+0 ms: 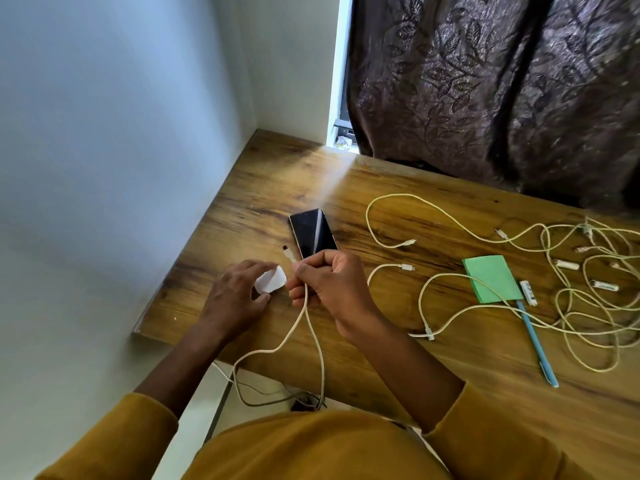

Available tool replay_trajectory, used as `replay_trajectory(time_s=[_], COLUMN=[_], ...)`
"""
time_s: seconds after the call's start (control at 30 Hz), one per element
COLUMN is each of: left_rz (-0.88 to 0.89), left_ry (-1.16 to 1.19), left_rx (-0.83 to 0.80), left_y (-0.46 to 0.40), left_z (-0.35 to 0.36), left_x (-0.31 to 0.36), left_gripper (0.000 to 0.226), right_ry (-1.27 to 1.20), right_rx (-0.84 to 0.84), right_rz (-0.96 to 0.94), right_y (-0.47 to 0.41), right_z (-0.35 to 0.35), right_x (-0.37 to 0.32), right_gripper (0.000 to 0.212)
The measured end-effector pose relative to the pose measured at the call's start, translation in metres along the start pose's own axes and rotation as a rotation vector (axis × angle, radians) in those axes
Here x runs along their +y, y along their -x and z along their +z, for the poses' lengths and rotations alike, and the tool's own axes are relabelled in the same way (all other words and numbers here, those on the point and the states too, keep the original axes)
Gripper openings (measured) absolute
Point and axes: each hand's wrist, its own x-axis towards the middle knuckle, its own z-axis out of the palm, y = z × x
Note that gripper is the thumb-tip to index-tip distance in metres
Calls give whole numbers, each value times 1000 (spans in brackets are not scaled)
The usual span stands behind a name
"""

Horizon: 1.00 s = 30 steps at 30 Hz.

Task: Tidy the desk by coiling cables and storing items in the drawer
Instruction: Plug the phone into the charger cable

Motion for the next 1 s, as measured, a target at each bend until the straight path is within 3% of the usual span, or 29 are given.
replay_trajectory(time_s=[0.2, 0.43, 0.53, 0.7, 1.0], left_rz=[-106, -278, -289, -236, -153], left_ry=[104, 614, 730, 756, 601], left_rx=[57, 107, 144, 203, 215], left_y=[2, 13, 19, 25, 32], left_z=[-6, -25, -34, -44, -47], left_x=[3, 9, 17, 26, 29], left_gripper=[59, 54, 51, 53, 59], right_ry=[110, 266, 348, 457, 486], right_rx=[-10, -7, 11, 40, 54], right_rz=[-51, -140, -172, -234, -304], right_y=[7, 7, 6, -1, 1], right_z=[3, 8, 11, 19, 24], right_x=[9, 16, 15, 21, 23], right_gripper=[11, 14, 15, 18, 26])
